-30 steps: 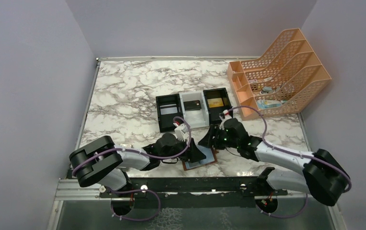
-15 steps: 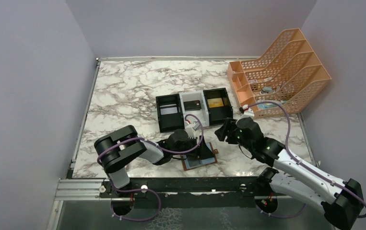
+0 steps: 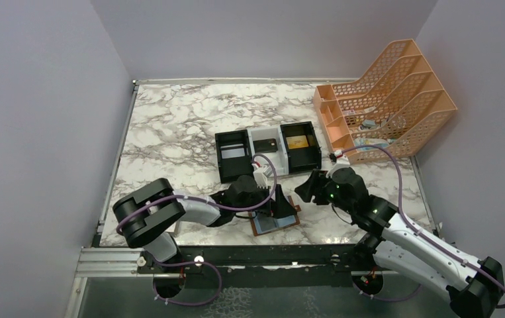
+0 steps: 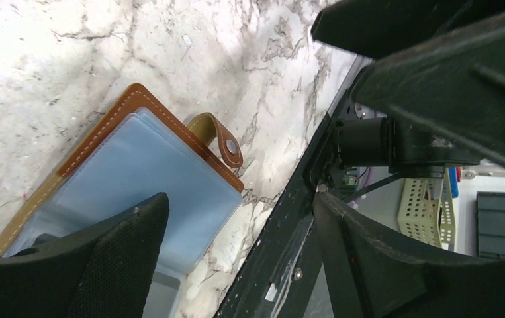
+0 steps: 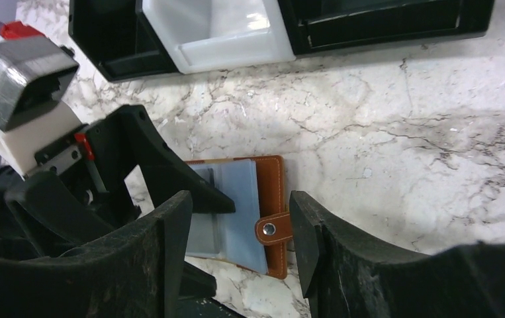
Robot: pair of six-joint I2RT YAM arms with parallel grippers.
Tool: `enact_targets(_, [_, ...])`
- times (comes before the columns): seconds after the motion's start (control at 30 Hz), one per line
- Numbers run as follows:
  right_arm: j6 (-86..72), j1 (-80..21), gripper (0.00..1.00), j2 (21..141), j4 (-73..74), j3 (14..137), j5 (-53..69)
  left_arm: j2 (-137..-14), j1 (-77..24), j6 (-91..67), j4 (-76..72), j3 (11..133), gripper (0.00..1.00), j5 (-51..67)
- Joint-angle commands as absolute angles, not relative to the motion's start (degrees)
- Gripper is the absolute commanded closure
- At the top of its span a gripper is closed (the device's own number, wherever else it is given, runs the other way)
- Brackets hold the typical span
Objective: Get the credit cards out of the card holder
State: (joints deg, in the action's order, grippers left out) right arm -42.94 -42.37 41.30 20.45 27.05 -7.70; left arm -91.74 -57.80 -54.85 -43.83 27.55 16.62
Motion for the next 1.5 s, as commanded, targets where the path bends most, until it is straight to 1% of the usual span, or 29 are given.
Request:
enact_targets(0.0, [-39.7,-42.4,0.44,40.1,17.0,25.6,-1.7,-86.1,-56.7,-51.8,-36.8,26.8,0.15,12.1])
enact_targets(0.13, [-38.7,-42.3,0.43,39.0,15.1,24.7,0.4,-81.5,-55.8,-48.8,-27.6,28.2,0.08,8.1])
enact_targets(0.27, [-38.1,-42.3,0.43,37.4,12.5,22.7,2.6,-77.2,-55.1,-46.3,-17.3,30.8,0.03,1.9])
enact_targets(0.33, [-37.3,-42.4,0.43,37.2,11.0,21.8,4.0,-75.2,-55.0,-45.3,-11.0,32.8,0.01,-2.4])
enact_targets(0.47, [-35.0,-42.4,0.42,38.5,6.6,21.0,7.9,-72.7,-54.8,-47.0,4.3,37.7,0.01,-14.9])
enact_targets(0.57, [-32.8,-42.3,0.42,41.5,3.7,21.7,10.4,-70.5,-54.5,-48.5,6.0,36.8,0.01,-18.3])
enact_targets(0.8, [-30.1,-42.4,0.42,51.6,2.9,26.2,20.8,-65.1,-51.4,-53.1,8.6,32.5,0.01,-19.4])
enact_targets(0.93, [-30.8,-42.4,0.42,58.4,-0.7,26.9,23.1,-59.4,-49.8,-54.2,11.0,28.1,0.01,-20.4])
enact_targets(1.03, [-31.4,-43.0,0.44,63.6,-0.5,28.8,21.3,-53.3,-48.0,-55.3,11.2,23.8,0.01,-19.7])
enact_targets(1.2, [-30.1,-49.7,0.45,67.8,5.1,33.2,10.3,-46.3,-46.3,-54.8,9.3,19.2,0.01,-18.3])
enact_targets(1.37, [-29.8,-57.5,0.45,72.0,10.1,37.1,-0.2,-46.2,-46.3,-55.2,7.5,17.8,0.01,-16.9])
enact_targets(1.47, [-31.3,-59.6,0.45,76.3,13.1,39.7,-3.9,-47.6,-46.2,-55.2,7.5,18.0,0.01,-16.4])
